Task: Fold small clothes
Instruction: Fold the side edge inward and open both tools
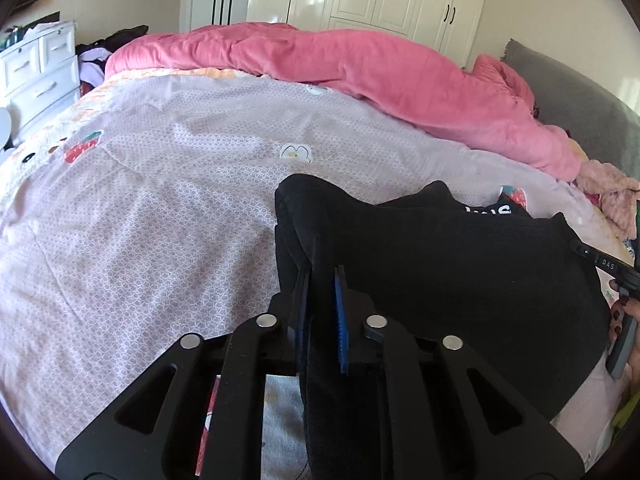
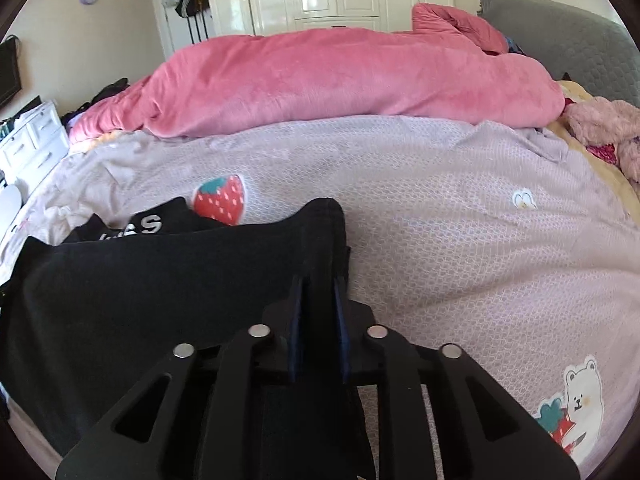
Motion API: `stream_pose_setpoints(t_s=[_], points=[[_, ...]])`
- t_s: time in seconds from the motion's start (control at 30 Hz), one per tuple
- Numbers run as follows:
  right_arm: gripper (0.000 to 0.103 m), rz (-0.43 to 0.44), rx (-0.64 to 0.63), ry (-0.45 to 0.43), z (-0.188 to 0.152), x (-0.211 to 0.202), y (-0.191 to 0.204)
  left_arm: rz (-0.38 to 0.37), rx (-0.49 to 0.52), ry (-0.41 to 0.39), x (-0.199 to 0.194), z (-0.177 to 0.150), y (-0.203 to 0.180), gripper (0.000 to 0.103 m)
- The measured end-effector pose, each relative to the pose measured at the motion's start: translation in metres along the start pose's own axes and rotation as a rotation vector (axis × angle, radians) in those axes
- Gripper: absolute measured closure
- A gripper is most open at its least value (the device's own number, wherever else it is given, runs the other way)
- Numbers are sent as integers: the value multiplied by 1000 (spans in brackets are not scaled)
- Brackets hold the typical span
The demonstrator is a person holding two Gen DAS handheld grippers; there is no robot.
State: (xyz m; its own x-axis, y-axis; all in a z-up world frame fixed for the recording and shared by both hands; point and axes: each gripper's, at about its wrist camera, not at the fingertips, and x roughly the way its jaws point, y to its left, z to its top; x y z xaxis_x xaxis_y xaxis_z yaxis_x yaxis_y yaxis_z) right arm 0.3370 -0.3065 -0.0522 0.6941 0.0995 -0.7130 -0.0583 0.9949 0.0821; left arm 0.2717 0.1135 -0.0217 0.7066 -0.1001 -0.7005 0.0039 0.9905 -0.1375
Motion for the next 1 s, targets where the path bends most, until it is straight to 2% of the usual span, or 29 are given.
stream_pose_setpoints(t_s=[0.03, 0.07, 0.1, 0.3, 0.33, 0.4, 0.53, 0.6, 0.67, 0.73, 0.9, 1.0], points=[[82, -1, 1, -1, -1, -1, 0, 2, -1, 1, 0, 0, 1, 91], [73, -3, 2, -2, 0, -2, 0, 5, -3, 6, 1, -1, 1, 90], [59, -15, 1, 2, 0, -3, 0, 7, -4, 9, 2, -1, 2, 89], [50, -14, -7, -21, 1, -16, 5, 10, 12, 14, -5, -1, -2, 81], [47, -12, -9, -25, 2, -18, 7, 11, 11, 19, -6, -1, -2, 79], [32, -5, -8, -33, 3, -25, 9, 7, 5, 23, -8, -2, -1, 76], [31, 29, -7, -67, 6, -42, 15, 12, 0, 3, -19, 1, -1, 67], [25, 56, -7, -73, 6, -49, 20, 12, 0, -9, -26, 3, -3, 59], [24, 76, -6, -73, 4, -54, 25, 13, 4, -17, -32, 3, -4, 49], [24, 105, -16, -70, 3, -59, 34, 10, 8, -20, -38, 2, -6, 45], [19, 179, -53, -47, -11, -71, 65, 7, 35, 3, -40, -3, -12, 35], [17, 235, -110, -21, -24, -75, 97, 13, 32, 29, -36, -4, -11, 28]])
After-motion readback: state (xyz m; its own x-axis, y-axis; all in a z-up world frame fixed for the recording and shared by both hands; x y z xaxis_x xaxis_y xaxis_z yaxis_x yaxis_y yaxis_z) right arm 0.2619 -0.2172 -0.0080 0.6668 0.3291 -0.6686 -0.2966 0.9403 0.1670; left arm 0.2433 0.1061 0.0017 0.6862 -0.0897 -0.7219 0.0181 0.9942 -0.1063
